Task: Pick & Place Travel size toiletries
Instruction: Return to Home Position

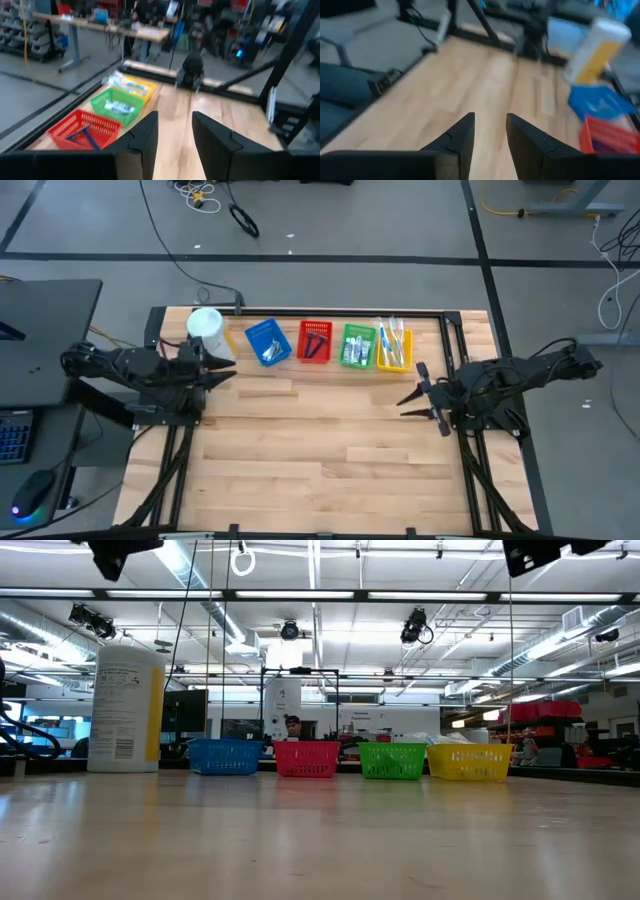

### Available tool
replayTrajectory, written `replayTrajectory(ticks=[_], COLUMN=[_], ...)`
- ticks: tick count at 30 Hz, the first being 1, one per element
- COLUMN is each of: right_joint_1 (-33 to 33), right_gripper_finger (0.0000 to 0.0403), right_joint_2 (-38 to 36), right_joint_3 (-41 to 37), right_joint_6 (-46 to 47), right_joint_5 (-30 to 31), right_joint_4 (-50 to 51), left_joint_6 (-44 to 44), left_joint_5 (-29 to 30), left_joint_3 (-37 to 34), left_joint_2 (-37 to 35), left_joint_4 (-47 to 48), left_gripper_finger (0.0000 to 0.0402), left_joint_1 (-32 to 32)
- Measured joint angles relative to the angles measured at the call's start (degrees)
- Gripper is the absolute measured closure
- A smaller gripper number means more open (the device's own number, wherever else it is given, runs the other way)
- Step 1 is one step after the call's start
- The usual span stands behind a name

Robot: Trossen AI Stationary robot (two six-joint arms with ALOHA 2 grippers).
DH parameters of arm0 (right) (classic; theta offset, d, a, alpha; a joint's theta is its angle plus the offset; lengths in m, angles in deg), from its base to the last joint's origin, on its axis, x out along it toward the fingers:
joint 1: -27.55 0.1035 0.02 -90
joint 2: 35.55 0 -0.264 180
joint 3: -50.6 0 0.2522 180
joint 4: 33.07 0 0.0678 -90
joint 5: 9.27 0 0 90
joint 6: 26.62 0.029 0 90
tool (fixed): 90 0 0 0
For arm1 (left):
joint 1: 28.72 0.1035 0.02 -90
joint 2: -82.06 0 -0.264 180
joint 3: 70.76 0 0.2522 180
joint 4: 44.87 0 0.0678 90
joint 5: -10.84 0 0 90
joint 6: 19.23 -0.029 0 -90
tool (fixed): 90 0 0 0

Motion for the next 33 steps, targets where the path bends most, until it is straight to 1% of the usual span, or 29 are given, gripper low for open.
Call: replayTrajectory(ticks=[2,4,7,9,11,19,21,23,26,31,33], right_joint_1=[0.0,-0.1,-0.2,-0.2,-0.2,-0.2,-0.2,-0.2,-0.2,-0.2,-0.2], right_gripper_finger=[0.0283,0.0283,0.0283,0.0283,0.0283,0.0283,0.0283,0.0283,0.0283,0.0283,0.0283], right_joint_2=[-2.8,-5.7,-10.1,-12.5,-14.7,-20.5,-21.7,-22.9,-24.8,-28.4,-30.3], right_joint_3=[-3.6,-6.6,-10.5,-12.9,-14.9,-20.3,-21.9,-23.2,-25.4,-28.6,-29.5], right_joint_6=[-1.8,-2.2,-0.8,0.9,2.1,2.0,1.8,1.9,1.8,1.8,1.8], right_joint_5=[-1.7,-1.4,-0.9,-2.4,-3.8,-3.2,-1.9,0.2,1.2,0.8,0.8], right_joint_4=[-4.3,-6.5,-8.2,-9.9,-11.4,-12.9,-13.4,-13.5,-13.5,-13.1,-12.5], left_joint_6=[-1.7,-4.3,-6.2,-6.3,-7.7,-13.9,-16.2,-16.5,-15.3,-14.9,-15.9], left_joint_5=[-0.6,-2.7,-8.0,-12.1,-14.7,-14.6,-13.3,-11.6,-12.1,-17.8,-18.7], left_joint_3=[-4.2,-8.3,-14.6,-18.9,-22.8,-33.1,-35.6,-37.4,-38.8,-38.8,-38.8], left_joint_2=[-4.4,-8.5,-13.7,-16.1,-17.7,-18.3,-18.3,-18.3,-18.3,-18.3,-18.4], left_joint_4=[-3.7,-7.2,-12.5,-16.2,-19.7,-34.8,-38.9,-41.5,-40.7,-39.3,-39.5], left_gripper_finger=[0.0274,0.0274,0.0274,0.0274,0.0274,0.0274,0.0274,0.0274,0.0274,0.0274,0.0274], left_joint_1=[0.0,0.0,0.0,0.0,0.0,0.1,0.8,2.0,4.4,7.7,8.7])
